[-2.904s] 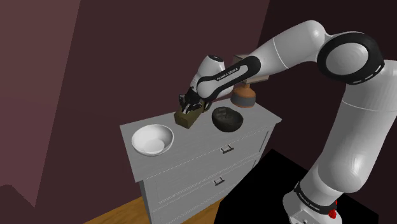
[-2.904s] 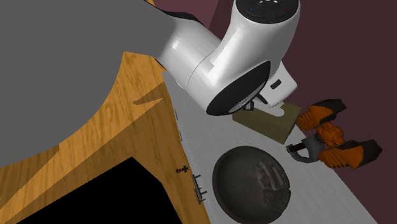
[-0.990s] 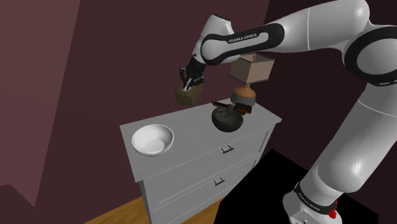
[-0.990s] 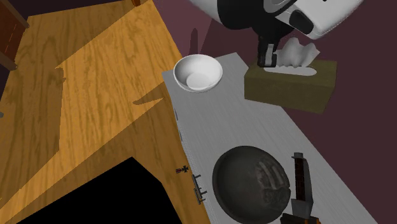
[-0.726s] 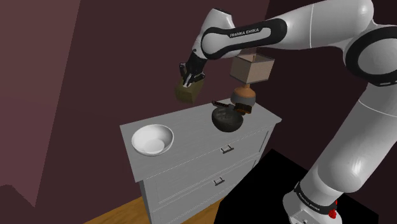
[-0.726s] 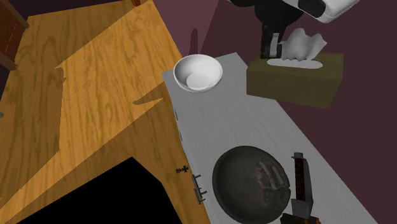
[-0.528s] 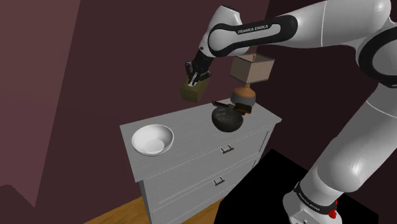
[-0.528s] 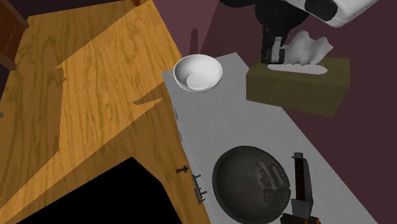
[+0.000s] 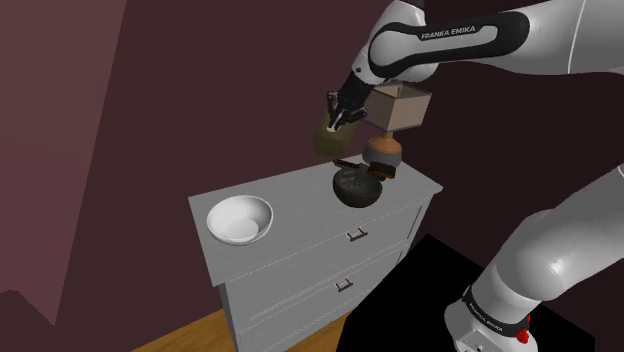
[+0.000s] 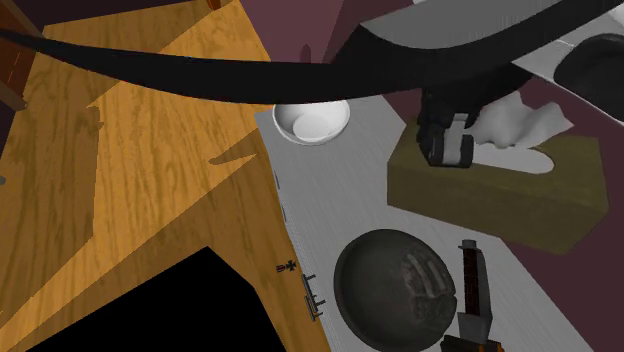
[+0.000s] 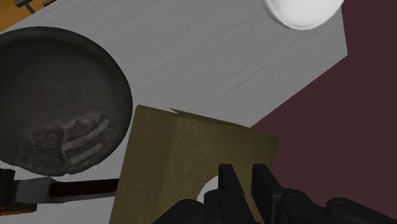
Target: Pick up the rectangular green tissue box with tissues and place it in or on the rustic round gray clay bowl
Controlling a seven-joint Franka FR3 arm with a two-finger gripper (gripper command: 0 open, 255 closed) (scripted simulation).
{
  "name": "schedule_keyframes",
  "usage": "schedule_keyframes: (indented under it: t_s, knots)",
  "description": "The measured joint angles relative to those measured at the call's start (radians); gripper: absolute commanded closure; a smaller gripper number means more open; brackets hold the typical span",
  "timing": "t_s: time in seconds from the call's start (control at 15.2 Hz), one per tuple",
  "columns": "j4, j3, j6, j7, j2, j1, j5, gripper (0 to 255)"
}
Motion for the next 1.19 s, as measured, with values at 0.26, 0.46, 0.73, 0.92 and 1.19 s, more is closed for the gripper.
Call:
schedule_keyframes:
  t_s: [0.26,0.46,0.73,0.92,1.19]
  knots:
    - [-0.083,-0.058,-0.052,-0.076,-0.12,-0.02,0.013,255]
    - [-0.135,-0.095,-0.084,-0.12,-0.195,-0.034,0.012,255]
    - [-0.181,-0.104,-0.047,-0.142,-0.201,-0.035,0.018,255]
    - [-0.219,-0.105,-0.008,-0.152,-0.198,-0.033,0.024,255]
    - [-0.27,-0.104,0.048,-0.164,-0.193,-0.028,0.034,255]
